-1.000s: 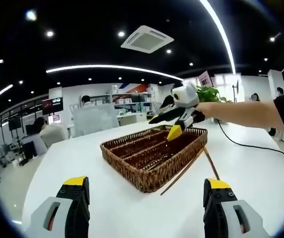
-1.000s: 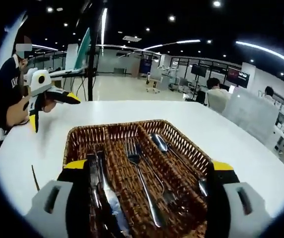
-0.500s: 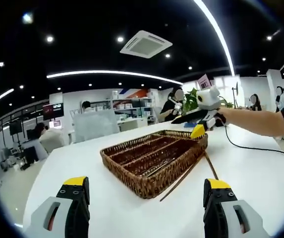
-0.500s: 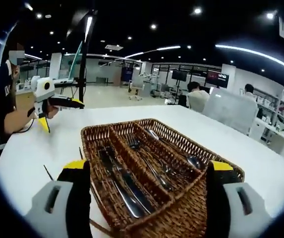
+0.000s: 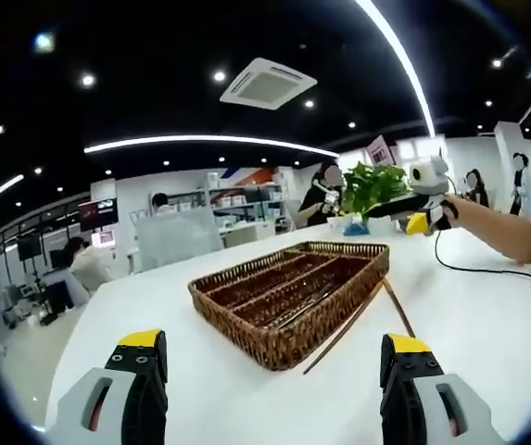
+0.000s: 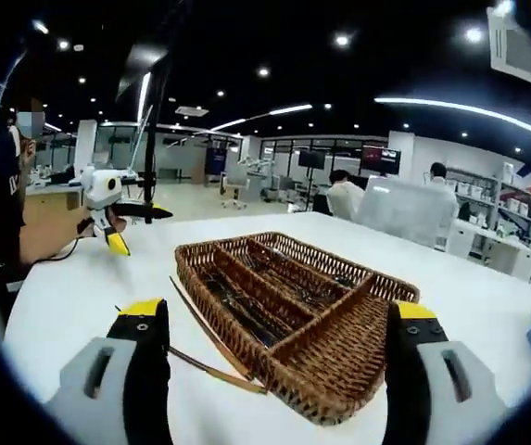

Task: Arrange the knives, forks, and spoons in their matching storage slots by inserting each utensil handle-first until every utensil is classified and aligned in the correct compartment

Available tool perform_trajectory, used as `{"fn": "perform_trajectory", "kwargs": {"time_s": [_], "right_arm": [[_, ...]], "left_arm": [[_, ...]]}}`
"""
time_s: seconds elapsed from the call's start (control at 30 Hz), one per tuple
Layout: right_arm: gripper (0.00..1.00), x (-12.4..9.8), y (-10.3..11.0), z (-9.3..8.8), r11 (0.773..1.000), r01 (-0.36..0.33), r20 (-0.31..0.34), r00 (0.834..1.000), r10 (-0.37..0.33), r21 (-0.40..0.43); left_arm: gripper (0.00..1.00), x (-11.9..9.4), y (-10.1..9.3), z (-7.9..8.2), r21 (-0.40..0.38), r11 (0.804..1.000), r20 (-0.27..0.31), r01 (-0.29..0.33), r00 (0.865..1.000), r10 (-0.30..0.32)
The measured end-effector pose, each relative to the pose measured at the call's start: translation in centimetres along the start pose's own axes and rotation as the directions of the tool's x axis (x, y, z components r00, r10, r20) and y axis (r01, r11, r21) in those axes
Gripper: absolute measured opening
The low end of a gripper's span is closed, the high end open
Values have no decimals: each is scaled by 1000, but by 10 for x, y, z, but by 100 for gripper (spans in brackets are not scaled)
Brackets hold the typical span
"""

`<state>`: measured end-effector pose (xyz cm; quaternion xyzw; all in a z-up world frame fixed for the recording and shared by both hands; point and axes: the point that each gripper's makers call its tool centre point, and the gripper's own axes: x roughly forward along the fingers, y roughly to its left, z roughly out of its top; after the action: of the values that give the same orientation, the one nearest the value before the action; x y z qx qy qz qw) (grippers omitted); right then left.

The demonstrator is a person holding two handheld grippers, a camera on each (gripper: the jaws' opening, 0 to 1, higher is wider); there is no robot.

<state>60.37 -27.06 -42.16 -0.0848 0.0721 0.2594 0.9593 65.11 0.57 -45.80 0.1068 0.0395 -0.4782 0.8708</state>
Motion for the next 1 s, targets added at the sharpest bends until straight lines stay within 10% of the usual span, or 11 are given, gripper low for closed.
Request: {"fn": "perform_trajectory", "kwargs": {"time_s": [0.53, 0.73, 1.0], "right_arm": [[99, -41, -3, -10, 999, 24, 71, 997, -27, 44], [99, -39, -1, -29, 998, 18, -42, 999, -21, -66], [99, -38, 2, -28, 996, 0, -28, 1000, -3, -90]], "left_arm": [[100, -3, 11, -5, 12, 999, -16, -35, 999, 35], [100, -3, 9, -1, 10, 1000, -5, -29, 1000, 29], [100, -6, 11, 2, 1, 1000, 6, -31, 999, 31]]}}
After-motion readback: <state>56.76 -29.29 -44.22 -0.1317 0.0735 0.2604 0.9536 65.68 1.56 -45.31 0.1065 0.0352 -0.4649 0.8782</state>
